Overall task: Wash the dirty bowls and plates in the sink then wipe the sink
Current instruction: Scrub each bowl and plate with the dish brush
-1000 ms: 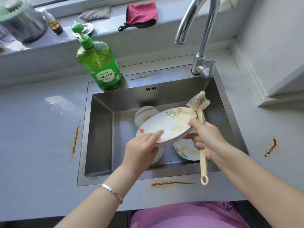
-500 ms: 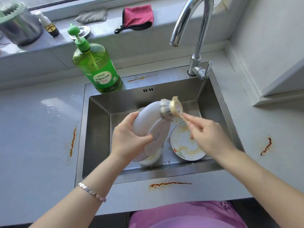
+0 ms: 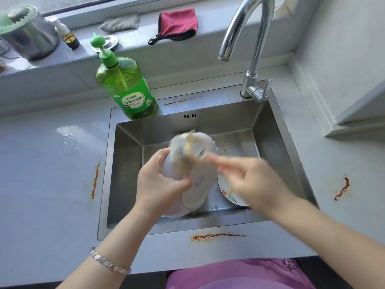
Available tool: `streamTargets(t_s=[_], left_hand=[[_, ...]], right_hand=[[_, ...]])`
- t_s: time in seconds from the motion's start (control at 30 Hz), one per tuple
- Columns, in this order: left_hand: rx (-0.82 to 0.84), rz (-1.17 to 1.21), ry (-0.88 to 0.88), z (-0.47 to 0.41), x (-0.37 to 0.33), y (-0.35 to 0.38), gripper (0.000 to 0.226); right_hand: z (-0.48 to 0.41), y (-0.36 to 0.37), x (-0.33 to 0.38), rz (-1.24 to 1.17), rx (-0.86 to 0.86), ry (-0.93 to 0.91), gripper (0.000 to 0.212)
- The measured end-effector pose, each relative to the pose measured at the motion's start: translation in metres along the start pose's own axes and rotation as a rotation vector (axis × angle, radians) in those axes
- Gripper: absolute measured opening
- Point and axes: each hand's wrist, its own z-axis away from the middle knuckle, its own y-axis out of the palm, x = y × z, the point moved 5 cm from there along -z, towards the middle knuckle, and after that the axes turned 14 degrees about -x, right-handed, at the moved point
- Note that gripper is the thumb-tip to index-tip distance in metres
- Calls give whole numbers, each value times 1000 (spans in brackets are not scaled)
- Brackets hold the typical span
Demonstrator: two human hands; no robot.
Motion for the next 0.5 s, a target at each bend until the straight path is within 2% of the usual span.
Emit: streamTargets(t_s=[0.07, 0.1, 0.23, 0.37, 0.5], left_hand=[[-9, -5, 17, 1, -3, -2, 49], [-15, -5, 20, 2, -4, -3, 48], [-70, 29, -26, -4, -2, -7, 40], [-80, 57, -30, -4, -6, -9, 41], [-153, 112, -81, -6, -4, -10, 43]], right_hand=[[-23, -8, -31, 24, -99, 183, 33], [-23, -9, -38, 38, -121, 201, 33], [10, 4, -3, -88, -48, 62, 36], [-16, 1, -43, -93, -129, 288, 35], [-4, 11, -27, -263, -137, 259, 35]])
